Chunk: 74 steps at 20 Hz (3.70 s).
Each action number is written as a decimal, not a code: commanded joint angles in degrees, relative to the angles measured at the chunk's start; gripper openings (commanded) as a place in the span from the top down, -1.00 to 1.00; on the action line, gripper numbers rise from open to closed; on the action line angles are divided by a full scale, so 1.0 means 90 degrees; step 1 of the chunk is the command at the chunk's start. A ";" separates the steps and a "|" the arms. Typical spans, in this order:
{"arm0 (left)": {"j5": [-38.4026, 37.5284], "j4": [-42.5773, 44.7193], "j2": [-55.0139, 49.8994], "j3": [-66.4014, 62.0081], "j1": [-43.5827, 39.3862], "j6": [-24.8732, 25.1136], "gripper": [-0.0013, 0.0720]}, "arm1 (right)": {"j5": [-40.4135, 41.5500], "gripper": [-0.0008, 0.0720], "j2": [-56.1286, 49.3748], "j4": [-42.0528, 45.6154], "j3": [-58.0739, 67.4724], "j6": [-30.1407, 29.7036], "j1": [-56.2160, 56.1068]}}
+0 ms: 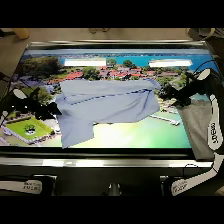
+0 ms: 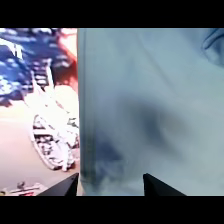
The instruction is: Fold the shirts.
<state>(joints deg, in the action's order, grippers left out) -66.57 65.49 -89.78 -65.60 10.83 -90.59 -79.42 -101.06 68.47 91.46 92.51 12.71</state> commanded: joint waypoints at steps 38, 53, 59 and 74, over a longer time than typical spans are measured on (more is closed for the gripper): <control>-0.0350 0.1732 0.5481 -0.3946 -0.0313 0.0114 0.88 | -0.1168 0.92 0.5299 0.2203 0.2302 -0.0304 -0.0874; 0.1239 0.1406 0.1214 -0.0850 -0.0313 -0.0639 0.87 | 0.1955 0.91 0.0522 -0.1285 -0.0243 0.0435 -0.0877; -0.0947 0.1008 0.1052 -0.0869 0.0189 0.0221 -0.66 | 0.0061 -0.40 0.0952 -0.0481 0.0019 -0.0240 -0.0282; 0.0253 -0.0304 0.2225 0.3172 0.0602 0.1071 -0.23 | -0.0177 -0.44 0.2215 0.0784 -0.3509 -0.0573 -0.0007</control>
<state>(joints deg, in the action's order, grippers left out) -68.10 64.42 -69.56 -38.81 18.26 -81.56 -80.62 -81.49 73.60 61.80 87.59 12.56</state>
